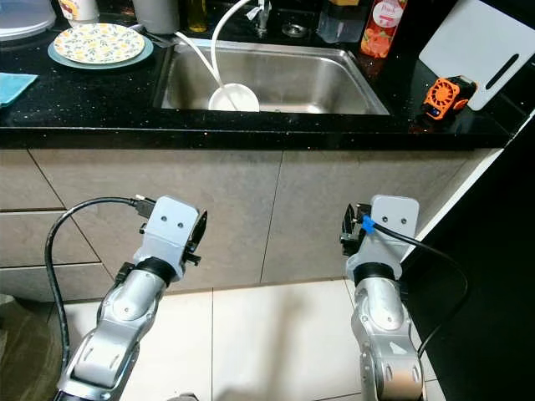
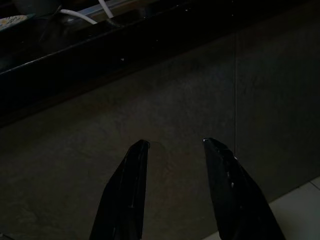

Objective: Kitchen organization

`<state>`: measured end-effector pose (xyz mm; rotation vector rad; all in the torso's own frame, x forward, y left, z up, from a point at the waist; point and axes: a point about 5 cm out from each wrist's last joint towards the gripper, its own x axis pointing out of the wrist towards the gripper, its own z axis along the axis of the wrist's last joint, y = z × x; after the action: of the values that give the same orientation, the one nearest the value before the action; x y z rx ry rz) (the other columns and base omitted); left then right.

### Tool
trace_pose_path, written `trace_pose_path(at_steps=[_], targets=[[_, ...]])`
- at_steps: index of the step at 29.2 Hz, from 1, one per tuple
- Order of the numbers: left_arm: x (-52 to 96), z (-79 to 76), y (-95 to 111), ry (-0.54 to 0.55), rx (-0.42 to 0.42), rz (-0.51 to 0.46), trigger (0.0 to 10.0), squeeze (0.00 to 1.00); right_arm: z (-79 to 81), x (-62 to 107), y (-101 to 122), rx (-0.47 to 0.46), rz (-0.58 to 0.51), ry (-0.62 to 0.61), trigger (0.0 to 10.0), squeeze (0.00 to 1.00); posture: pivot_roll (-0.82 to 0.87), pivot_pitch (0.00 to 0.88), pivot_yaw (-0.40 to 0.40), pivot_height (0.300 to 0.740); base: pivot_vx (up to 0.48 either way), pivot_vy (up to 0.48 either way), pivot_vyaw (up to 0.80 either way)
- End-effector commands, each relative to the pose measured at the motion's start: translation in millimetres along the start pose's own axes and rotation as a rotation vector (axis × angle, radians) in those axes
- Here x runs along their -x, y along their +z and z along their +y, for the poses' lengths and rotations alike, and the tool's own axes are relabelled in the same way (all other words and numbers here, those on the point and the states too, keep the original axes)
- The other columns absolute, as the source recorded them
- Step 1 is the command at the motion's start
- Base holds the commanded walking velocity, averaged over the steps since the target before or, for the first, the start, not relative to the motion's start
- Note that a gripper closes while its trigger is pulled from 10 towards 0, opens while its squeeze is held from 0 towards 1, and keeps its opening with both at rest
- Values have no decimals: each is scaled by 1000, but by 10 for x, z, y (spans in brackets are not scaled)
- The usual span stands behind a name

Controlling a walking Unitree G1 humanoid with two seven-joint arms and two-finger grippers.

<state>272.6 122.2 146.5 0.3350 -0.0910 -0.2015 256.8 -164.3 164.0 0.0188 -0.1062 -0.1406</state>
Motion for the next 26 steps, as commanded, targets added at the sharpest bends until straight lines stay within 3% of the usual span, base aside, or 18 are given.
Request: trace_pose_path(at_steps=[1, 26], targets=[[10, -52, -24, -14, 4, 8, 10000, 0, -17, 14, -62, -1, 26, 1, 10000, 0, 169, 46, -91, 740, 0, 0, 0], [-6, -57, -31, -16, 3, 12, 10000, 0, 11, -17, -39, 3, 16, 5, 10000, 0, 185, 46, -88, 740, 0, 0, 0]])
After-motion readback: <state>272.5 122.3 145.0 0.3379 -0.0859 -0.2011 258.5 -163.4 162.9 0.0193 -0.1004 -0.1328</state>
